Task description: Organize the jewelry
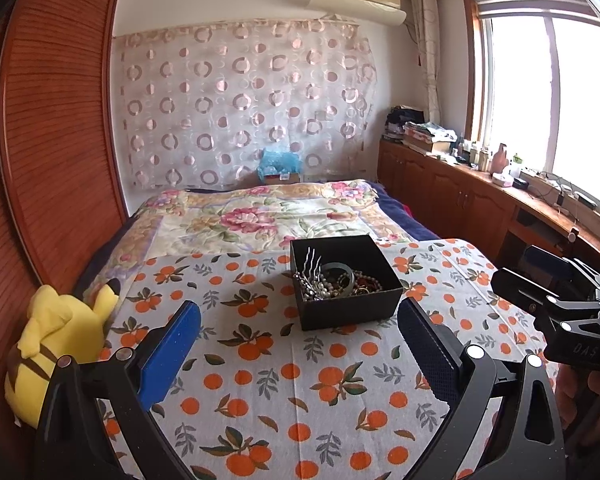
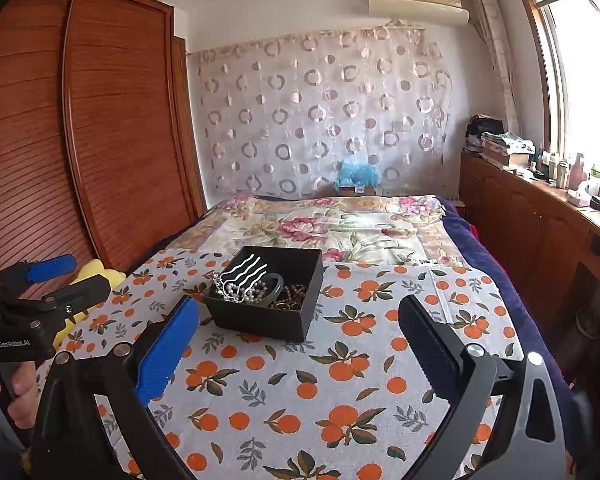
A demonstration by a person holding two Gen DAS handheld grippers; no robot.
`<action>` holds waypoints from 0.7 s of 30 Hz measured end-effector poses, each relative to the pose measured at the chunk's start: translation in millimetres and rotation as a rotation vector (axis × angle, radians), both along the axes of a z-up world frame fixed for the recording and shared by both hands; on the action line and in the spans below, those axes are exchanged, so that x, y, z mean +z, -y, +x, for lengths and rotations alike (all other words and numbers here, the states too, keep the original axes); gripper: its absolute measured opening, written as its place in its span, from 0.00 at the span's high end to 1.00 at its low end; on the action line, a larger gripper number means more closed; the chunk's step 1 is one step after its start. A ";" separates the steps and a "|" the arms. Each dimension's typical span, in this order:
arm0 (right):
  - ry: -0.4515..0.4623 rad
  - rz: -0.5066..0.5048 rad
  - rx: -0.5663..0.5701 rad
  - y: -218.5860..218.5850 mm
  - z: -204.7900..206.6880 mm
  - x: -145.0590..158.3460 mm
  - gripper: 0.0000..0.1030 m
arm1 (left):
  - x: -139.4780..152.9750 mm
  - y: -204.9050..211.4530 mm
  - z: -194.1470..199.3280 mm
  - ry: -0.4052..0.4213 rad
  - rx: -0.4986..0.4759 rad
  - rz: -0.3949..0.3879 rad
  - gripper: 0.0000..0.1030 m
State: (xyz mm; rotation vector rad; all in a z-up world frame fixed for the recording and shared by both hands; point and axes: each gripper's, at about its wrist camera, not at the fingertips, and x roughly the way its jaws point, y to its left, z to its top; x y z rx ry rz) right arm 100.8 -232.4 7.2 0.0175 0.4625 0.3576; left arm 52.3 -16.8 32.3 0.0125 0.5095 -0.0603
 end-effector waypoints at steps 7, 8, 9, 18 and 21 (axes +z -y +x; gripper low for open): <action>0.000 0.000 -0.001 0.0 0.0 -0.3 0.03 | -0.1 -1.2 -1.3 0.002 0.003 -0.003 0.08; 0.000 -0.001 -0.002 -0.5 -0.2 -0.1 0.03 | -0.3 -1.8 -1.3 0.002 0.003 -0.003 0.08; 0.000 0.000 -0.002 0.0 -0.1 -0.3 0.03 | 0.0 -0.8 -1.3 0.003 0.002 -0.005 0.08; -0.001 0.002 -0.004 0.0 -0.8 0.3 0.03 | 0.1 -3.6 -4.9 0.011 0.003 -0.002 0.08; 0.000 0.001 -0.003 0.1 -1.0 0.6 0.03 | 1.0 -2.4 -6.6 0.015 0.003 -0.005 0.08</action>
